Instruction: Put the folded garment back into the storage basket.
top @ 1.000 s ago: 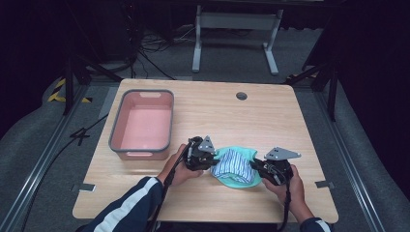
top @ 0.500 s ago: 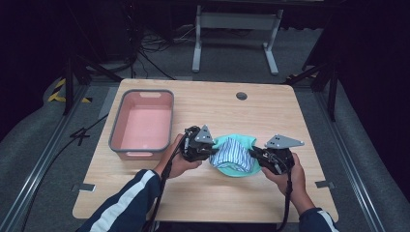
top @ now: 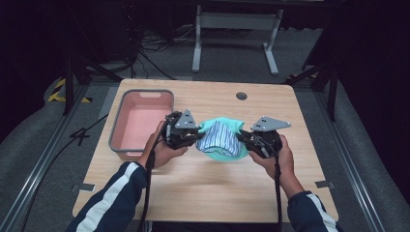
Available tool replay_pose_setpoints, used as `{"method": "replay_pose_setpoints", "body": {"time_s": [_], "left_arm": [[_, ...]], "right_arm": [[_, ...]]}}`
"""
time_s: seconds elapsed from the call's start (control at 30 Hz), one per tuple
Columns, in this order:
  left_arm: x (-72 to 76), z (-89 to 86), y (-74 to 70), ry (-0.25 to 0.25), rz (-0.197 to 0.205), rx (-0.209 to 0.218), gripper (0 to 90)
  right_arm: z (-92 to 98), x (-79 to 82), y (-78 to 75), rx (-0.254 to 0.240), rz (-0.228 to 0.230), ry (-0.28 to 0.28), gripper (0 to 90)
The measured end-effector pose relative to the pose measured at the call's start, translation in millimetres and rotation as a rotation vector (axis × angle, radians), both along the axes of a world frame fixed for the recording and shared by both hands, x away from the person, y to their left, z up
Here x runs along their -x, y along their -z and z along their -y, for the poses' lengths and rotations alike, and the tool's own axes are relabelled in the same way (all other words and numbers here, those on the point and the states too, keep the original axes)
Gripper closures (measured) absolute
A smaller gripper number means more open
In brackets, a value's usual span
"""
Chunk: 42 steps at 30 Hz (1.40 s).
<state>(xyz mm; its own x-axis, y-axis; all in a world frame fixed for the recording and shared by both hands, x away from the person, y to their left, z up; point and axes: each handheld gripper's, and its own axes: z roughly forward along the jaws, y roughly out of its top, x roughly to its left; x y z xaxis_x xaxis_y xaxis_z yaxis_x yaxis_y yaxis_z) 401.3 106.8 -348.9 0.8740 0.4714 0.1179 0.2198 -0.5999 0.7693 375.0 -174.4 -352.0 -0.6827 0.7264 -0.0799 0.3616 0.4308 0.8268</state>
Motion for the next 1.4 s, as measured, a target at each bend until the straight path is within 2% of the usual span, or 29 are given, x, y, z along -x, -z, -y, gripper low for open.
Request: {"method": "replay_pose_setpoints", "body": {"time_s": [0.2, 0.27, 0.53, 0.77, 0.87, 1.0, 1.4], "left_arm": [[0.3, -20.2, -10.5, -0.043, 0.023, 0.016, 80.2], [0.3, -27.3, -12.8, -0.064, 0.017, 0.026, 80.2], [5.0, -50.9, -20.0, -0.128, 0.031, 0.024, 80.3], [11.0, -77.3, -25.5, -0.2, 0.05, 0.025, 80.2], [10.4, -86.9, -25.3, -0.239, 0.049, 0.03, 80.2], [10.8, -100.9, -26.4, -0.278, 0.056, 0.007, 80.2], [14.0, -150.9, -26.4, -0.393, 0.045, 0.006, 80.2]], "right_arm": [[-19.2, -8.7, -10.5, -0.009, 0.021, -0.023, 82.3], [-25.6, -11.0, -13.6, -0.014, 0.022, -0.034, 82.3], [-51.6, -21.2, -21.5, -0.02, 0.034, -0.076, 82.3], [-78.5, -27.0, -26.3, -0.02, 0.045, -0.134, 82.3], [-90.7, -30.8, -26.9, -0.02, 0.041, -0.15, 82.3], [-108.7, -35.2, -25.9, -0.016, 0.035, -0.175, 82.3], [-167.6, -46.6, -20.7, -0.016, 0.01, -0.258, 82.3]]}}
